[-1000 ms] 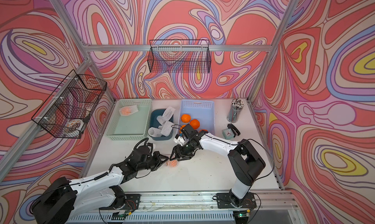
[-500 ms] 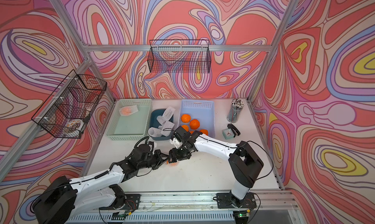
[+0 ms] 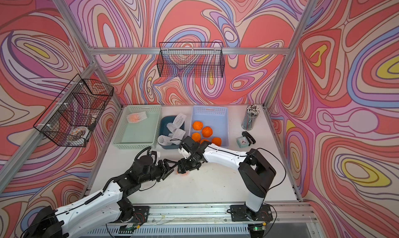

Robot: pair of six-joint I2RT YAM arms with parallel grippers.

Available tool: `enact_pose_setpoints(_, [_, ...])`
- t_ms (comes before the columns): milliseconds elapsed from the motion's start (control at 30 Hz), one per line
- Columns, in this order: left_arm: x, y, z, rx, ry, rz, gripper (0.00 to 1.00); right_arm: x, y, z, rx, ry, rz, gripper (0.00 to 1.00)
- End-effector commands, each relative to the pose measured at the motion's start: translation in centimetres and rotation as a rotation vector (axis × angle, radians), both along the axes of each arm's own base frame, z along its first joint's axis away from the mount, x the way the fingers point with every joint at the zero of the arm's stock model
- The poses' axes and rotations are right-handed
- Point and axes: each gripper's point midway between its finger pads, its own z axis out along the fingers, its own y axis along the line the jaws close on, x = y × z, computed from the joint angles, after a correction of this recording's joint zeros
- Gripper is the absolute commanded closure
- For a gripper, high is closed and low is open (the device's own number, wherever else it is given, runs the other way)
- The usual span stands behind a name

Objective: Remove foam nets from oranges
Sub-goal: Remove the foam net from the orange.

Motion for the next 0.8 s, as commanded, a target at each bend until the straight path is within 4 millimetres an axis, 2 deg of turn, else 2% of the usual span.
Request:
enact_pose_setpoints(0, [-0.9, 2.4, -2.3, 0.073, 0.075, 0.059, 0.36, 0.7, 0.7, 0.9, 0.006, -0.054, 0.016, 0.28])
enact_pose_setpoints(233, [-1.3, 3.9, -4.2, 0.144, 0.094, 0.042, 0.3, 1.1, 0.3, 0.7, -0.049, -0.051, -0.001, 0.27])
enact_pose_setpoints(433, [0.7, 3.3, -4.3, 0.047, 0.008, 0.057, 0.24, 1.3, 0.8, 1.7, -0.054, -0.066, 0.002, 0.27])
enact_pose_setpoints(467, [1.1, 2.9, -4.0, 0.016, -0.013, 0.05, 0.24, 1.2, 0.8, 0.7, -0.083, -0.048, 0.005, 0.27])
enact_pose_setpoints(533, [1.5, 2.3, -3.8, -0.007, -0.032, 0.032, 0.23, 1.1, 0.8, 0.5, -0.099, -0.048, 0.005, 0.27])
enact_pose_setpoints(767, [2.0, 1.6, -5.2, -0.012, -0.011, 0.015, 0.23, 0.7, 0.9, -0.4, -0.181, -0.05, 0.002, 0.27])
